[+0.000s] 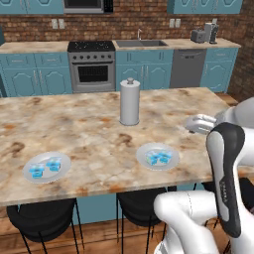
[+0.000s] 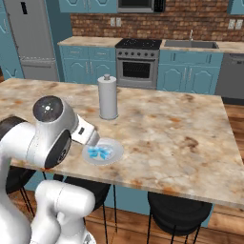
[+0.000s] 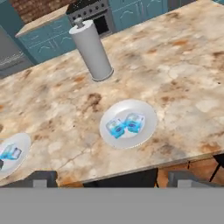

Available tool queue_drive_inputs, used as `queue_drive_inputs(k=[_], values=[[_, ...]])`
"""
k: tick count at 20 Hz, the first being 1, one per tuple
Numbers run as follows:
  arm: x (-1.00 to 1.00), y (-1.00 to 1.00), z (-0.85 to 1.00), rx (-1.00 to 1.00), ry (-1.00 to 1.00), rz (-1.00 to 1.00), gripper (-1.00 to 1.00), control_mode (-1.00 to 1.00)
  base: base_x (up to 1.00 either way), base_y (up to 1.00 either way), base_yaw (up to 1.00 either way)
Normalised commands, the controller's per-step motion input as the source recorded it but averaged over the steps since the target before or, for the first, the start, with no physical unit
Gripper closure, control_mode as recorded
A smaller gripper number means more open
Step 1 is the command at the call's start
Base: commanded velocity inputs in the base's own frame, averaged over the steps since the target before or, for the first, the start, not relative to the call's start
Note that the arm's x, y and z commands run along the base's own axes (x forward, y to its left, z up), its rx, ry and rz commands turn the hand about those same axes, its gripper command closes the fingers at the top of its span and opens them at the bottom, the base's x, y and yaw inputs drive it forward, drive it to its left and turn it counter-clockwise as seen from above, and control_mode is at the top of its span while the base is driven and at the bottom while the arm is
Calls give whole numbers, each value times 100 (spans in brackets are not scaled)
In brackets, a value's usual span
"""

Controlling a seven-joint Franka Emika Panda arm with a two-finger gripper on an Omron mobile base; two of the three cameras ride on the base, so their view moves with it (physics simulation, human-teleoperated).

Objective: Place two yogurt containers on each plate.

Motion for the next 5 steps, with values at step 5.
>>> queue_drive_inputs(k=[5], values=[[-30,6,94,0,-45,0,-100,-100,0,0,0]])
